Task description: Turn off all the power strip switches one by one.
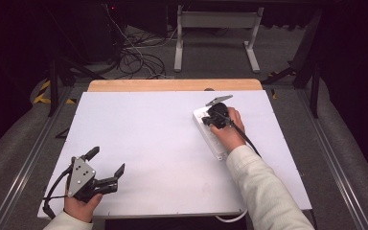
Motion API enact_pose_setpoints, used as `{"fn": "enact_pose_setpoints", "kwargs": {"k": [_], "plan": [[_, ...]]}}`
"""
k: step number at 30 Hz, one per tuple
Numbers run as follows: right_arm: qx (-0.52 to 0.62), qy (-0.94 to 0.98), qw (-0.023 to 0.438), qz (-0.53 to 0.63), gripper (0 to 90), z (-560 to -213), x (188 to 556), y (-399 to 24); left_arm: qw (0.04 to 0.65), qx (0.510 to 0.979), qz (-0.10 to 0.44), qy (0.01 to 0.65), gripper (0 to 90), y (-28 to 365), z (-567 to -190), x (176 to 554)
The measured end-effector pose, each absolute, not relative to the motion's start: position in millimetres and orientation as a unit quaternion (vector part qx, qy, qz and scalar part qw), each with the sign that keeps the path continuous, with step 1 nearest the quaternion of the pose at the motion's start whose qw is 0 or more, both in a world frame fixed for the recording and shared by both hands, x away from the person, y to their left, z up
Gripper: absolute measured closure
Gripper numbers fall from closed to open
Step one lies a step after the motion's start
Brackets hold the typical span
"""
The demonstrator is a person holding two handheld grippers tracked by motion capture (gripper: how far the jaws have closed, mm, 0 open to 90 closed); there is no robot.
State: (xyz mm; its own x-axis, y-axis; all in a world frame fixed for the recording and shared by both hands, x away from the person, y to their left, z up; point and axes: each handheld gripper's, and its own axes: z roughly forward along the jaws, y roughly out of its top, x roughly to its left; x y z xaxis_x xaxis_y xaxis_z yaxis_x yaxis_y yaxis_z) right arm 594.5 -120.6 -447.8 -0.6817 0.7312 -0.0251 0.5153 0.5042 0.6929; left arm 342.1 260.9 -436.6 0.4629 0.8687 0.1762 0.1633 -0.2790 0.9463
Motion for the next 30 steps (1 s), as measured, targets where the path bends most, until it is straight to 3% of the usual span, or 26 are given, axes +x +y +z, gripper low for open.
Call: {"fn": "enact_pose_setpoints", "kwargs": {"k": [30], "plan": [[0.368, 0.854, 0.165, 0.328, 90.0, -450.7, 593.0, -116.3, 0.478, 0.710, 0.371, 0.361, 8.0, 260.6, -436.4, 341.2]]}}
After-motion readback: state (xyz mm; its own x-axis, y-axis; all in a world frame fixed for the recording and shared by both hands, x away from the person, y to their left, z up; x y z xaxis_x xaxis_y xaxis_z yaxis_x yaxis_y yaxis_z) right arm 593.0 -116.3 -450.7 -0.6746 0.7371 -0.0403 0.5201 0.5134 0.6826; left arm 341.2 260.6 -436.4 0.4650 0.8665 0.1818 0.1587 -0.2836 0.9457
